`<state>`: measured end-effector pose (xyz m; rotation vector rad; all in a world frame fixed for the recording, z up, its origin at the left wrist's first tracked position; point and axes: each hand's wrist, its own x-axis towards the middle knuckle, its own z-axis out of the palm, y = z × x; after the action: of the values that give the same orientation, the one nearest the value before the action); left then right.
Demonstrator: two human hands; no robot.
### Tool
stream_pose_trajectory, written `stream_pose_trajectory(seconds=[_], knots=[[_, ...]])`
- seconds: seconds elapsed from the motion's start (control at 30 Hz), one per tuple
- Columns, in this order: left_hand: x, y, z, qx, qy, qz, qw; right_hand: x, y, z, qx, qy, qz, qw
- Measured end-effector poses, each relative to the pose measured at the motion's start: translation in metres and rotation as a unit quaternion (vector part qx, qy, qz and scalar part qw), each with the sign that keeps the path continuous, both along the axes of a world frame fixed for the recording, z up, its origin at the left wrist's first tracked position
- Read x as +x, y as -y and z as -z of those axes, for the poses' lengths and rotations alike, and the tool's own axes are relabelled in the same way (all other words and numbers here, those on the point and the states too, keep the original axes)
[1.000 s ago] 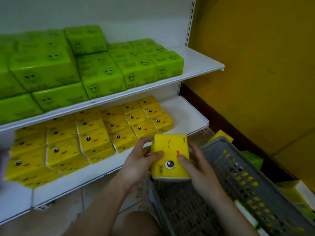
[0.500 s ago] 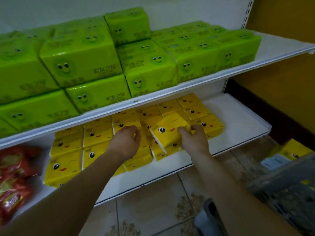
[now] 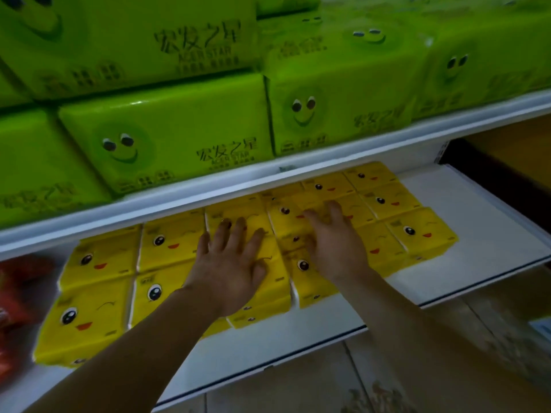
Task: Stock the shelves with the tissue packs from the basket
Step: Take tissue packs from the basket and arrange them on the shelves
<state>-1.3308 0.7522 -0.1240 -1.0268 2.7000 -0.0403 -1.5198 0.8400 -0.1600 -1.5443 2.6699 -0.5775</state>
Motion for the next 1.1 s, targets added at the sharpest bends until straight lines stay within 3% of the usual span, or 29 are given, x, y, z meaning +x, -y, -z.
stream_pose_trajectory(seconds=[0.27,0.53,0.67,0.77,0.97,1.1], knots=[[0.004,0.002,0.010,-0.023,-0.050,0.022,0.998,-0.018,0.080,0.002,-0.022,-0.039,0.033,0.998],[0.002,0.005,0.004,-0.014,-0.051,-0.001,0.999,-0.023,0.090,-0.010,0.061,-0.029,0.015,0.998],[-0.013,-0.004,-0.016,-0.017,-0.128,-0.027,0.991,-0.034,0.041,-0.025,0.034,-0.046,-0.018,0.998],[-0.036,-0.034,-0.031,-0.005,-0.216,0.016,0.976,-0.043,-0.016,-0.045,-0.017,-0.036,-0.030,0.999],[-0.090,-0.143,-0.067,0.120,-0.305,0.122,0.937,-0.055,-0.165,-0.100,-0.168,0.089,0.070,0.979],[-0.112,-0.230,-0.078,0.191,-0.351,0.154,0.904,-0.058,-0.284,-0.119,-0.162,0.100,0.132,0.973]])
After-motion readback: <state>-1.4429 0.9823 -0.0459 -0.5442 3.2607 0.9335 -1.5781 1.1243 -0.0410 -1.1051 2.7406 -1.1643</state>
